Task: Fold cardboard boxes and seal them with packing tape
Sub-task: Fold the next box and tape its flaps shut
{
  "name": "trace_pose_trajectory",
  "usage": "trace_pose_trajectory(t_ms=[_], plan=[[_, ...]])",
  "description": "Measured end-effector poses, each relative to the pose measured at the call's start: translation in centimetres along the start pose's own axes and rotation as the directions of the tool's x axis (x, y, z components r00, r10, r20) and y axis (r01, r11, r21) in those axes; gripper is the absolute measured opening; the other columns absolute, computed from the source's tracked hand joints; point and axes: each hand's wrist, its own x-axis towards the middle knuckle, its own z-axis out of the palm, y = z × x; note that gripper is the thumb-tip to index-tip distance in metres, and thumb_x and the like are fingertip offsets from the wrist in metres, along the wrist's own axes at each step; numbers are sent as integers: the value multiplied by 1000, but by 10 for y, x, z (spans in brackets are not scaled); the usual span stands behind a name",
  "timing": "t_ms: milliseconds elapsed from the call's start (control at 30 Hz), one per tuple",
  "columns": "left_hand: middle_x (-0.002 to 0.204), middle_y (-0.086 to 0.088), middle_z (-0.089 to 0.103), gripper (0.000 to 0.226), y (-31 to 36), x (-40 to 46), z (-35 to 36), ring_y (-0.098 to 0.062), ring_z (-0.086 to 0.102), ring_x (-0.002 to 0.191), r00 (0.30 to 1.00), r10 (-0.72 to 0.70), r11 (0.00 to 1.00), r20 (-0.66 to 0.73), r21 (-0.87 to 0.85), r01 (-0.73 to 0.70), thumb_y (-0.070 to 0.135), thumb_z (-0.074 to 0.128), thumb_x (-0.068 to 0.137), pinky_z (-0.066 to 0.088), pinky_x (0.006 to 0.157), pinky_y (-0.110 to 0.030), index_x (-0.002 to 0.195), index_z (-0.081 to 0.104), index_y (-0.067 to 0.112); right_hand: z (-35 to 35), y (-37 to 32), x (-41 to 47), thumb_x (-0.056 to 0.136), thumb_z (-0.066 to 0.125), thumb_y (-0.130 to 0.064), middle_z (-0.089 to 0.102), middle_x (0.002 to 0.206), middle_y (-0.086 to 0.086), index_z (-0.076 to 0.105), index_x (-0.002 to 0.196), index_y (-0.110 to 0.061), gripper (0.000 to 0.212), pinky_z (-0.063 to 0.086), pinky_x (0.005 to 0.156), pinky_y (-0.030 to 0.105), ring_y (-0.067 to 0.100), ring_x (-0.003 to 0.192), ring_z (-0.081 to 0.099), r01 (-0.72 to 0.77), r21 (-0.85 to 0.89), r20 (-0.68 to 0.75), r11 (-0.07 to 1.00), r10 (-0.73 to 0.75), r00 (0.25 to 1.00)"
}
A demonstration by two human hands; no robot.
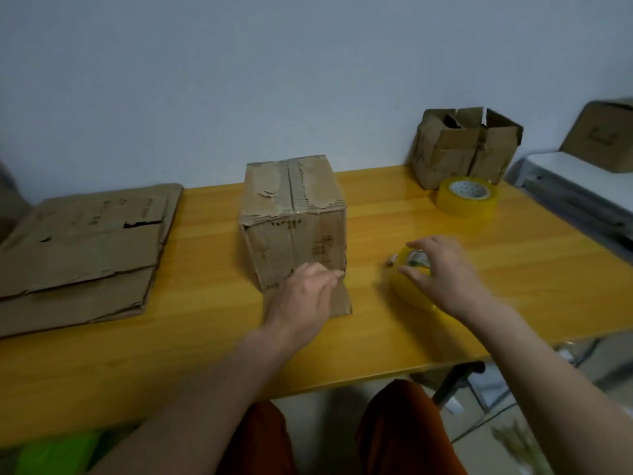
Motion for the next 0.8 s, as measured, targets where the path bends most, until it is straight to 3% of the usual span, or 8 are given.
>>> trace_pose_trajectory(t_ms=[133, 200, 267, 367, 533, 700, 800], plan=[[85, 10, 64, 28, 7, 2, 28, -15, 62, 85, 960, -220, 969, 175, -75, 236, 20, 48, 101, 53, 80, -36, 116, 71, 19, 12, 22, -26, 84, 68, -39, 54, 132, 7, 55, 128, -15, 52, 27, 105, 33, 26, 127, 39, -18, -163, 128, 986, 39, 991], [80, 12, 67, 30, 13, 5, 34, -11, 63, 79, 922, -319, 935, 221, -83, 344, 18, 44, 101, 54, 82, -36, 120, 67, 21, 13, 30, -30, 88, 64, -34, 54, 134, 3, 55, 128, -19, 43, 17, 113, 38, 21, 134, 34, -18, -238, 156, 971, 57, 986], [78, 8, 67, 34, 19, 9, 34, -11, 62, 73, 886, -397, 882, 241, -167, 441, 13, 43, 102, 56, 77, -38, 130, 60, 20, 11, 34, -32, 88, 65, -29, 54, 135, 3, 55, 129, -21, 43, 11, 117, 41, 19, 136, 33, -38, -174, 179, 984, 69, 981], [78, 6, 62, 36, 22, 18, 27, -11, 58, 74, 873, -454, 830, 180, -271, 488, 13, 50, 99, 51, 72, -36, 133, 53, 21, 1, 28, -33, 82, 72, -29, 55, 133, 6, 58, 128, -16, 50, 25, 112, 38, 22, 129, 41, -27, 36, 217, 999, 18, 976], [126, 3, 55, 36, 26, 28, 17, -7, 52, 112, 839, -460, 790, 291, -298, 536, 6, 53, 93, 41, 89, -18, 127, 59, 18, -3, 7, -36, 75, 78, -21, 58, 121, 2, 66, 118, -13, 45, 33, 90, 17, 14, 116, 48, 16, 352, 222, 936, -100, 970], [110, -2, 63, 23, 29, 20, 9, -2, 59, 90, 849, -509, 789, 141, -318, 526, 1, 55, 88, 45, 72, -5, 96, 68, 20, 4, -5, -33, 76, 77, -24, 57, 126, 4, 64, 121, -15, 48, 34, 97, 20, 17, 120, 48, 19, 363, 248, 931, -116, 962], [101, 2, 66, 13, 30, 13, 3, 1, 58, 83, 834, -531, 754, 152, -365, 546, 9, 61, 89, 41, 64, -1, 95, 67, 18, 6, -11, -32, 76, 77, -23, 56, 129, 3, 63, 122, -15, 49, 32, 96, 18, 16, 121, 47, 12, 379, 261, 925, -119, 958]])
